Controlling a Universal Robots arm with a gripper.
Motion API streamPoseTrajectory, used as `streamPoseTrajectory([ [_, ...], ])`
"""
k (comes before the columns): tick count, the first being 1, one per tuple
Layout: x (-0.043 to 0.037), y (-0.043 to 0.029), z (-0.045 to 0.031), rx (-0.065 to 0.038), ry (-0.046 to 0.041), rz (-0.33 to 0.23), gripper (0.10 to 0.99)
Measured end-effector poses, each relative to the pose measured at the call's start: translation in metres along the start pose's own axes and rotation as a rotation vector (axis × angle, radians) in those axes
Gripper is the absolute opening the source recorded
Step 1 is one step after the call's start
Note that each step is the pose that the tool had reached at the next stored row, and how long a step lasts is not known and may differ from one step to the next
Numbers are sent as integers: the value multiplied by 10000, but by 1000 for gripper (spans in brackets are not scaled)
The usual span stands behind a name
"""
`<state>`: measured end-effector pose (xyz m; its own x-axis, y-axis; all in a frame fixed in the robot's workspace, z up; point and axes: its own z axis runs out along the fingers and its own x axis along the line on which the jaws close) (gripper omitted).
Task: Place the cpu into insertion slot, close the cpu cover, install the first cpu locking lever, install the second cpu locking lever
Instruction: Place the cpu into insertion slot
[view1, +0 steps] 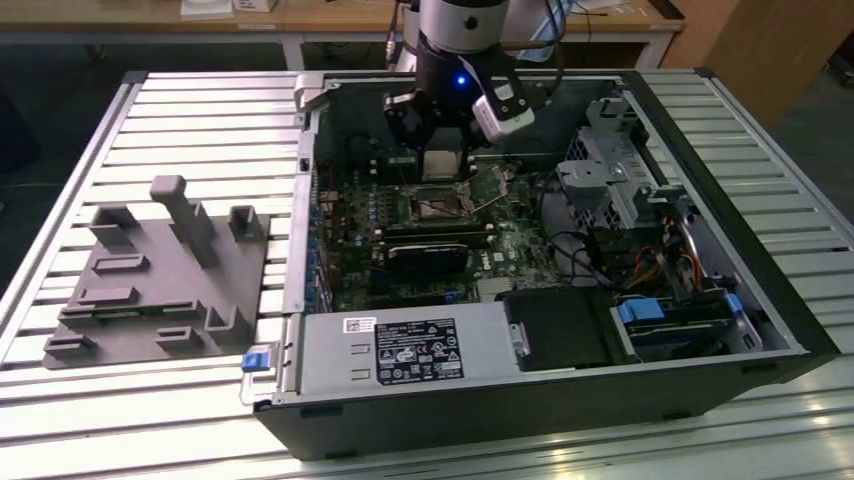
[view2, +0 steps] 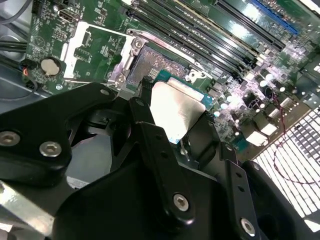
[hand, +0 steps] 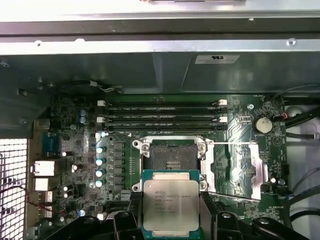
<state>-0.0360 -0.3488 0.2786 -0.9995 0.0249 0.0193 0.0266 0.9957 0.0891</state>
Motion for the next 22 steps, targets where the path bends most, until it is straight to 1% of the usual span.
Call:
streamPoseTrajectory([
  [13,-24,19,237,15,-1,0,541],
  [19,-33,75,313,35,-1,-1,541],
  [22,-34,78,317,36,-1,-2,541],
])
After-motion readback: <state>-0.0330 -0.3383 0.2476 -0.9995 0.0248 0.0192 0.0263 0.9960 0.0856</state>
